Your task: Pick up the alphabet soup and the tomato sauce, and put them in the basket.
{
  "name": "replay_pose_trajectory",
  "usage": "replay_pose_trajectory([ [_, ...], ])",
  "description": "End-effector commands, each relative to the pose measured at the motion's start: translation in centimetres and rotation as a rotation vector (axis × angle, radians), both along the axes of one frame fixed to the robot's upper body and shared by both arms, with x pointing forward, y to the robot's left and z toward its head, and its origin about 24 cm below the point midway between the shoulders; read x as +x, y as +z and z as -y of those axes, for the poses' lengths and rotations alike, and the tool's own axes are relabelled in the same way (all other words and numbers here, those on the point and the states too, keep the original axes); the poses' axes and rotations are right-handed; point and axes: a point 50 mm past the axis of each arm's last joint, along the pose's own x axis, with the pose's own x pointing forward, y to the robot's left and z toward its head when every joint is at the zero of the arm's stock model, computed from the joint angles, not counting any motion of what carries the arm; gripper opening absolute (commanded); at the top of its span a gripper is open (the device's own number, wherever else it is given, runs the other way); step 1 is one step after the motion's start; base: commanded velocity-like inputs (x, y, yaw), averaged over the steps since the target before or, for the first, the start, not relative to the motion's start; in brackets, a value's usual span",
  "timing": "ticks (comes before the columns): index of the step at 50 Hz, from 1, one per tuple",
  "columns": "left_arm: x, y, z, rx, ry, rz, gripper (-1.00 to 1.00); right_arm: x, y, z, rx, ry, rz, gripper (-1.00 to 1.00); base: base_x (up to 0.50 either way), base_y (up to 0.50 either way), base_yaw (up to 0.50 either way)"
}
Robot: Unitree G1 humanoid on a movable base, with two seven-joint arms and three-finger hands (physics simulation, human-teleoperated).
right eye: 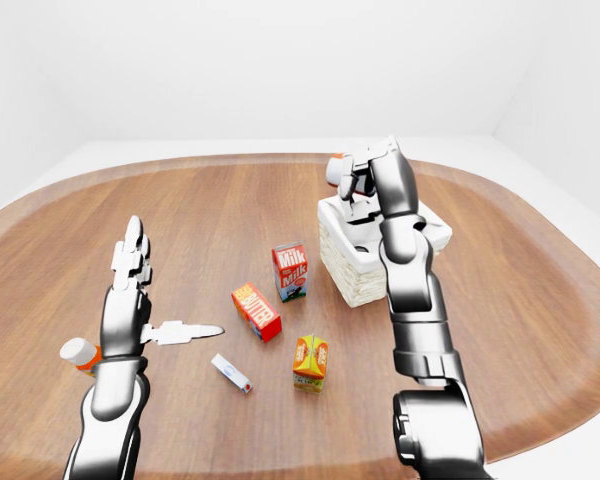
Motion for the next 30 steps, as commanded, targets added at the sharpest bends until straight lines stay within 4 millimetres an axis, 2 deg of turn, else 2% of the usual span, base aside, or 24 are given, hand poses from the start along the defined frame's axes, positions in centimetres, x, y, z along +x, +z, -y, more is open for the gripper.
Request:
replay_pose_trajectory([
  [1,0.0,0.1,0.0,0.000,-0.001,0.003,1.00,2.2,-0.5,0.7,0.008,-0.085,-0.051,-1.00,0.00,0.00,0.00],
  [11,0.0,0.1,-0.1,-0.003,0.001,0.005,1.00,4.5,-1.8,1.6,-0.064,-0.224,-0.127,-1.00,0.00,0.00,0.00],
  [30,0.0,0.0,-0.1,-0.002,0.001,0.001,1.00,6.2,-2.6,2.0,-0.248,-0.381,-0.165,-1.00,0.00,0.00,0.00],
])
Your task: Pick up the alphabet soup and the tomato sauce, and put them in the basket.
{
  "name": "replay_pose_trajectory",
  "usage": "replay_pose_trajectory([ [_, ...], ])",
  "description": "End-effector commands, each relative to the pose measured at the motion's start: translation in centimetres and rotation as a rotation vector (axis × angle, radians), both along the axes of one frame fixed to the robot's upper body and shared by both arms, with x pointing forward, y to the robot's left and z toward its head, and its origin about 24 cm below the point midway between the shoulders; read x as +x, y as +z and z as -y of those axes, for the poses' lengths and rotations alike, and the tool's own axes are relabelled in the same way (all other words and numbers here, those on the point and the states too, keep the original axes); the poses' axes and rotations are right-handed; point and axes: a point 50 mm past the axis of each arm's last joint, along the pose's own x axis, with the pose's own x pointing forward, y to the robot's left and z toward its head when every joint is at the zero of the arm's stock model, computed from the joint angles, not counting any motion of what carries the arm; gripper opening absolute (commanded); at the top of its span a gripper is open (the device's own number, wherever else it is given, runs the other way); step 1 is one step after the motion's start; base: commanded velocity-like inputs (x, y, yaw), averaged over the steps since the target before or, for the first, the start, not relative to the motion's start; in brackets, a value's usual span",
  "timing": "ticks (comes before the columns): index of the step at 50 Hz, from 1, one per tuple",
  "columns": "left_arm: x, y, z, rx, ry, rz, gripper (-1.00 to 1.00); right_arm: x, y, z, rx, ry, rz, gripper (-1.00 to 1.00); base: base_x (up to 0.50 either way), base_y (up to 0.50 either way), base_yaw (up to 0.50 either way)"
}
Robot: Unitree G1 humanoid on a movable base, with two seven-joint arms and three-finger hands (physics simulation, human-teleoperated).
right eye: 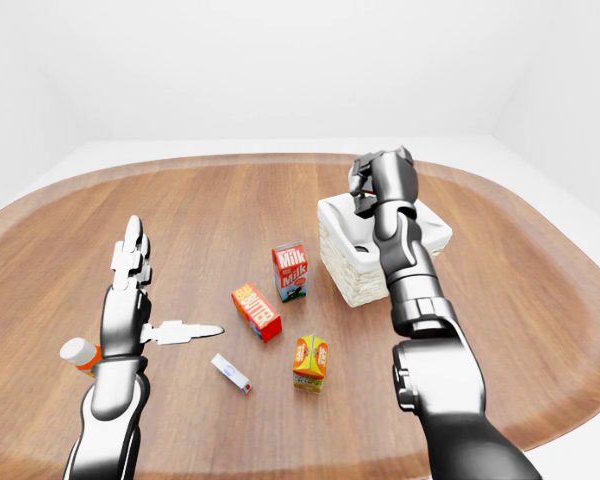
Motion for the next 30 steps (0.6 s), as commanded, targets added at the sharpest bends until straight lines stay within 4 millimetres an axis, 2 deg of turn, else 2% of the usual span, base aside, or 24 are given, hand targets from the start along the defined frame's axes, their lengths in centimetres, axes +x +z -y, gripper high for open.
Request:
replay_pose_trajectory([
  [1,0.0,0.0,0.0,0.002,0.000,0.000,1.00,0.8,-0.1,0.1,-0.091,-0.079,-0.005,-1.00,0.00,0.00,0.00],
  [12,-0.1,0.1,0.0,0.004,-0.003,0.002,1.00,1.2,-0.1,-0.2,-0.193,-0.112,-0.001,-1.00,0.00,0.00,0.00],
  [15,0.0,0.0,0.0,0.004,-0.002,0.000,1.00,1.2,-0.8,-0.4,-0.238,-0.125,-0.005,-1.00,0.00,0.00,0.00],
  [30,0.0,0.0,0.0,0.003,-0.002,0.001,1.00,1.4,-1.5,-1.2,-0.304,-0.125,-0.037,-1.00,0.00,0.00,0.00],
])
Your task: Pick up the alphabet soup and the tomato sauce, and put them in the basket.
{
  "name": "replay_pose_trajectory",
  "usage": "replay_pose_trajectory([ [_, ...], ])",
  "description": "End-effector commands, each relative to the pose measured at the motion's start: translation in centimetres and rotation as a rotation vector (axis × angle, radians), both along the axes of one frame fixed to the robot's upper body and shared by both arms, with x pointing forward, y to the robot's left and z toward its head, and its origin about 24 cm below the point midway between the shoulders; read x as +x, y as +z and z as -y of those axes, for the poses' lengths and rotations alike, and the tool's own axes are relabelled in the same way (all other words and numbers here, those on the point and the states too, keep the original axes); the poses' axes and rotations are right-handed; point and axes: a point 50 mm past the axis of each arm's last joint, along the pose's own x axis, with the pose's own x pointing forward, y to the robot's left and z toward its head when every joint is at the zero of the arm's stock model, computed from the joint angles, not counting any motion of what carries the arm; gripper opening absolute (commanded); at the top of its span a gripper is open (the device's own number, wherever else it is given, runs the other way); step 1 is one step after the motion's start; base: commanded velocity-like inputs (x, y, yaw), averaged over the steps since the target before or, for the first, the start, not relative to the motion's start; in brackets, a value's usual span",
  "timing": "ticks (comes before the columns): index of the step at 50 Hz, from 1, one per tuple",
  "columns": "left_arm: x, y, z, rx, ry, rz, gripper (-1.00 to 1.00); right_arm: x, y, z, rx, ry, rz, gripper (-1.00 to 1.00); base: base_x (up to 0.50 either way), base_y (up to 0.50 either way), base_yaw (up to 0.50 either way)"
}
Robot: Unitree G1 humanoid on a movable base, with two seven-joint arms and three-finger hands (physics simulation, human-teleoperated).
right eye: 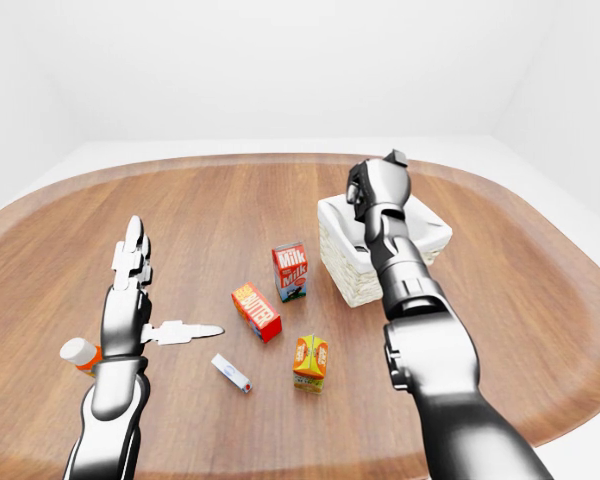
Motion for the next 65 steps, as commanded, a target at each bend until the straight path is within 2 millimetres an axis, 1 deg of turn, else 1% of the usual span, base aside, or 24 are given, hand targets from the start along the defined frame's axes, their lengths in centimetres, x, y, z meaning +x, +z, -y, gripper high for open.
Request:
replay_pose_trajectory([
  [1,0.0,0.0,0.0,0.000,0.001,0.002,1.00,0.1,0.0,-0.4,-0.054,-0.015,0.017,-1.00,0.00,0.00,0.00],
  [12,-0.1,0.1,0.0,-0.003,0.001,0.006,1.00,0.3,0.6,-0.5,-0.079,-0.017,0.016,-1.00,0.00,0.00,0.00],
  [24,0.0,0.1,0.0,-0.002,-0.001,0.003,1.00,0.4,0.5,-0.3,-0.112,-0.022,0.000,-1.00,0.00,0.00,0.00],
  [27,0.0,0.1,0.0,-0.001,-0.002,0.005,1.00,0.3,0.0,-0.5,-0.138,-0.013,-0.014,-1.00,0.00,0.00,0.00],
  [33,0.0,0.2,0.0,0.000,-0.004,0.006,1.00,0.3,0.0,-0.7,-0.158,-0.006,-0.018,-1.00,0.00,0.00,0.00],
  [37,0.0,0.1,0.0,0.001,-0.005,0.004,1.00,0.3,-0.4,-1.0,-0.186,0.005,-0.032,-1.00,0.00,0.00,0.00],
  [41,0.0,0.0,0.0,0.001,-0.003,0.000,1.00,0.2,-1.2,-1.2,-0.251,0.019,-0.058,-1.00,0.00,0.00,0.00],
  [51,0.0,0.0,0.0,0.000,-0.002,-0.001,1.00,-0.2,-2.3,-0.4,-0.259,0.001,-0.089,-1.00,0.00,0.00,0.00],
  [65,-0.1,0.3,0.0,-0.002,-0.005,0.011,1.00,-0.3,-2.5,0.2,-0.249,-0.015,-0.094,-1.00,0.00,0.00,0.00],
])
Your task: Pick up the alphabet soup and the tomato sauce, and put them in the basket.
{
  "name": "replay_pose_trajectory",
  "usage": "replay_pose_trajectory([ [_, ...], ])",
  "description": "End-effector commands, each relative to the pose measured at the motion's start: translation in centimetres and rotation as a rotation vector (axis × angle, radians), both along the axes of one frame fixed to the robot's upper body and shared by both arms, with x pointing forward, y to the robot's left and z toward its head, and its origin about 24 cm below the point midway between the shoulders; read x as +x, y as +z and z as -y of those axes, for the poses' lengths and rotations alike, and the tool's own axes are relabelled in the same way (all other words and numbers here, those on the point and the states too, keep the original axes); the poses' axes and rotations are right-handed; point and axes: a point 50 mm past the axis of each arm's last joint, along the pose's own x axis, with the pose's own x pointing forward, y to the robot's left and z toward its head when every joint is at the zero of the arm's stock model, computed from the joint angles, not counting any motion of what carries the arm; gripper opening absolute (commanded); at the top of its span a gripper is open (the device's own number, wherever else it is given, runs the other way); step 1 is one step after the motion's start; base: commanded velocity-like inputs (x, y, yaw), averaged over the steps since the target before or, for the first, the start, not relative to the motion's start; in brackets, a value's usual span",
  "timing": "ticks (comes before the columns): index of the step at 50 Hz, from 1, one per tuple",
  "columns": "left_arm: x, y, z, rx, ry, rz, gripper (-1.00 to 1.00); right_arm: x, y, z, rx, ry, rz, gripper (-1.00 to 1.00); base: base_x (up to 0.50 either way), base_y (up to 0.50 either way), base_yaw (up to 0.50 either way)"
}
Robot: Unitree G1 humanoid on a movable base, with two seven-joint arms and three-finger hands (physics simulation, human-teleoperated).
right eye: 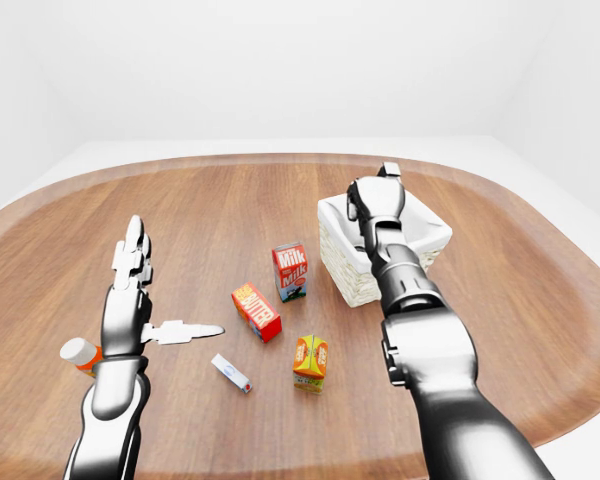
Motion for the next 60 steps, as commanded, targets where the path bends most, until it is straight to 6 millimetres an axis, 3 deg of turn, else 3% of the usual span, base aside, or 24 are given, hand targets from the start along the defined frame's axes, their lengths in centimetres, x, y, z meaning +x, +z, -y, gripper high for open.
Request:
replay_pose_trajectory([
  [1,-0.1,0.2,0.0,0.000,-0.001,0.010,1.00,-0.1,-0.1,0.4,0.008,-0.011,0.001,-1.00,0.00,0.00,0.00],
  [41,-0.1,0.1,0.0,0.001,-0.001,0.004,1.00,-0.6,-1.7,0.9,0.014,-0.026,-0.039,-1.00,0.00,0.00,0.00],
  [43,-0.1,0.1,0.0,0.001,-0.001,0.004,1.00,-0.6,-1.8,0.9,0.014,-0.026,-0.041,-0.78,0.00,0.00,0.00],
  [45,-0.1,0.1,0.0,0.001,0.000,0.004,1.00,-0.6,-1.8,0.9,0.014,-0.026,-0.042,-0.34,0.00,0.00,0.00],
  [46,-0.1,0.1,0.0,0.001,-0.001,0.004,1.00,-0.6,-1.8,0.9,0.015,-0.026,-0.043,0.43,0.00,0.00,0.00],
  [47,-0.1,0.1,0.0,0.001,-0.001,0.004,1.00,-0.7,-1.9,0.9,0.014,-0.026,-0.044,0.76,0.00,0.00,0.00],
  [48,-0.1,0.1,0.0,0.001,-0.001,0.004,1.00,-0.7,-1.9,0.9,0.014,-0.026,-0.044,0.93,0.00,0.00,0.00],
  [49,-0.1,0.1,0.0,0.001,-0.001,0.004,1.00,-0.6,-1.8,0.9,0.014,-0.026,-0.043,1.00,0.00,0.00,0.00],
  [60,-0.1,0.1,0.0,0.001,-0.001,0.004,1.00,-0.6,-1.8,0.9,0.011,-0.024,-0.042,1.00,0.00,0.00,0.00],
])
